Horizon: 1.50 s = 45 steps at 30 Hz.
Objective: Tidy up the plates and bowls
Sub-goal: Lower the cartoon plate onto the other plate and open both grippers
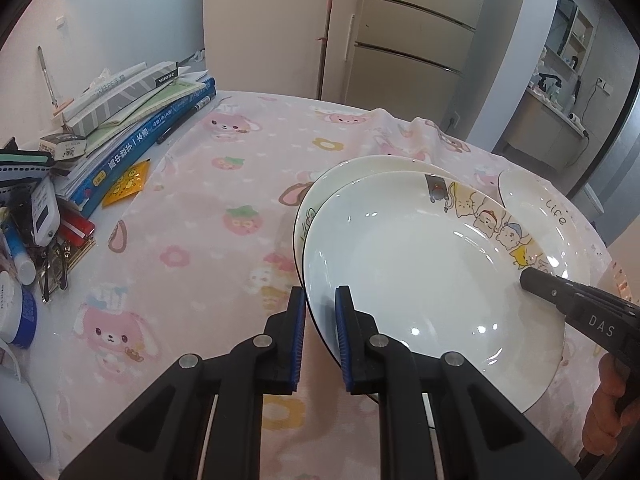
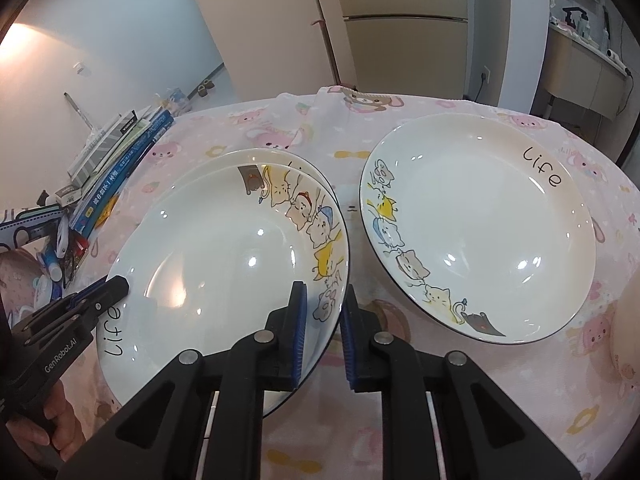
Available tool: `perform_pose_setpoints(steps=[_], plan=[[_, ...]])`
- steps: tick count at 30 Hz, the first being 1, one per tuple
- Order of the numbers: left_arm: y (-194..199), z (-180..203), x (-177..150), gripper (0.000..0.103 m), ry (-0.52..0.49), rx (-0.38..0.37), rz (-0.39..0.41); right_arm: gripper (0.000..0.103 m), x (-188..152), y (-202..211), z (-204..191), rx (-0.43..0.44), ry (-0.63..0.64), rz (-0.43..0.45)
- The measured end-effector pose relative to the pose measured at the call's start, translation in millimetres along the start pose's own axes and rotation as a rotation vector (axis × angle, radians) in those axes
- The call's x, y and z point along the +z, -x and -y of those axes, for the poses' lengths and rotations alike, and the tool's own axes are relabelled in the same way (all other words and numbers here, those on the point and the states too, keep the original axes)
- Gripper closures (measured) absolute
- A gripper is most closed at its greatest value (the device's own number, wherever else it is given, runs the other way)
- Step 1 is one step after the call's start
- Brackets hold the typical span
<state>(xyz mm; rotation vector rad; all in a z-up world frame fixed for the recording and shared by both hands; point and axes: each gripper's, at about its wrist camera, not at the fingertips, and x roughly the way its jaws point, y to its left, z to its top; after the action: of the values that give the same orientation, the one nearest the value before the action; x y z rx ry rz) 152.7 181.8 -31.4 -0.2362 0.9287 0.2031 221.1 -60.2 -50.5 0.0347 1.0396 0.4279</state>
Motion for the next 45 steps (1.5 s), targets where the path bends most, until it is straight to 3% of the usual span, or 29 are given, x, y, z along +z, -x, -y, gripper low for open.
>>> perform_pose_setpoints(steps=[17, 23, 34, 45], plan=[[-6.4, -5.8, 3.7, 0.087, 0.022, -0.015, 0.099, 0.088, -3.1, -9.0, 2.3, 0.024, -0.013, 0.099], [-4.7, -1.5, 2.0, 0.087, 0.013, 0.007, 0.026, 0.085, -1.4, -12.2, -3.4, 0.021, 0.022, 0.011], [-4.3, -3.5, 0.6, 0.087, 0.023, -0.004, 0.023, 0.084, -3.1, -6.8, -2.4, 0.038, 0.023, -0.042], [-6.6, -4.5, 1.3, 0.087, 0.031, 0.005, 0.077, 0.087, -4.0, -10.2, 4.5, 0.044, -0.017, 0.056]])
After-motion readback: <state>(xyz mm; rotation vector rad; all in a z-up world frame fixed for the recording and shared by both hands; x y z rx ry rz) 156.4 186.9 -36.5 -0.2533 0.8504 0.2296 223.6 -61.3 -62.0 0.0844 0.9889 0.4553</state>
